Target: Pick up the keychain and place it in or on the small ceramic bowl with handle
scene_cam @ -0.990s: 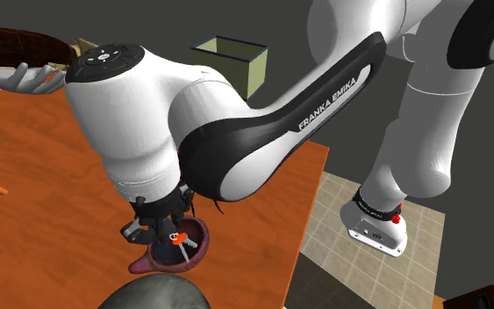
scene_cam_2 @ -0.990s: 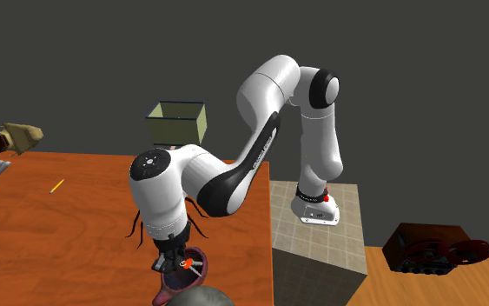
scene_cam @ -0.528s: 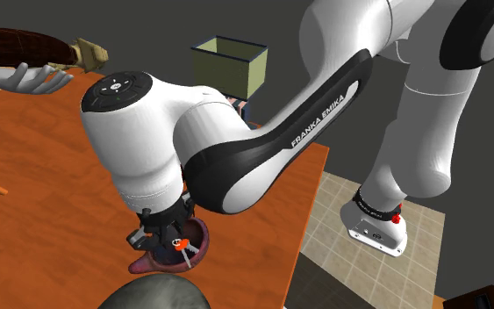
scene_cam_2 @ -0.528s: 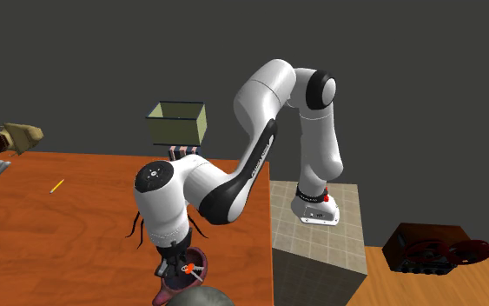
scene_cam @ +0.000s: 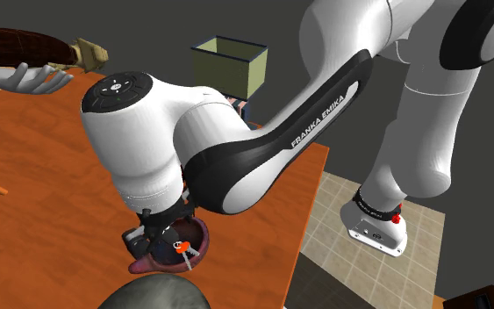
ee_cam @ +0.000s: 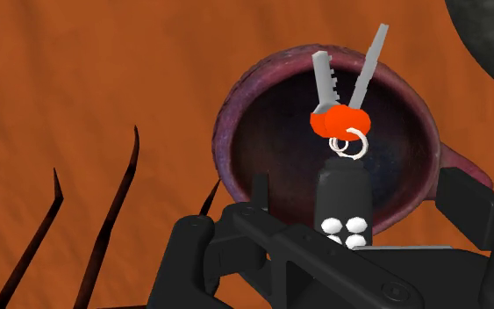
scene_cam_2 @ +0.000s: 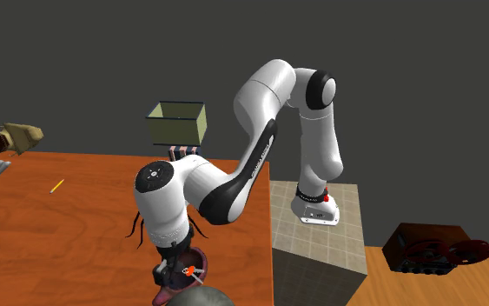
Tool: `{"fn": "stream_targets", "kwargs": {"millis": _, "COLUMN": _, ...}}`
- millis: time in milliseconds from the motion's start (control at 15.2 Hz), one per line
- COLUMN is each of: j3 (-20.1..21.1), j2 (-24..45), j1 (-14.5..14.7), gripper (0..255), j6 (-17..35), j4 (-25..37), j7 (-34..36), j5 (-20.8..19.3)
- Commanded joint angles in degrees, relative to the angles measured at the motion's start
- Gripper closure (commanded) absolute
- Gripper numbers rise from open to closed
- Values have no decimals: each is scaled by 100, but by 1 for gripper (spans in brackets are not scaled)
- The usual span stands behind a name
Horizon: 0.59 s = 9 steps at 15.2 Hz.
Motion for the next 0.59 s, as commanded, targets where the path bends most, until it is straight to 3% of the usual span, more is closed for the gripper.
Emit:
{"fn": "stream_targets", "kwargs": {"millis": 0, "j3": 0, "j2": 0, "j1": 0, "gripper": 0, "j6": 0, "j4": 0, "j7": 0, "j5": 0}}
{"fn": "stream_targets", "kwargs": {"millis": 330, "j3": 86, "j2": -261, "j1": -43, "gripper": 0, "j6": -632, "j4": 441, "j7": -152, "j5": 230}}
{"fn": "stream_targets", "kwargs": {"millis": 528, "j3": 85, "j2": -261, "j1": -42, "gripper": 0, "j6": -632, "j4": 440, "j7": -152, "j5": 231}}
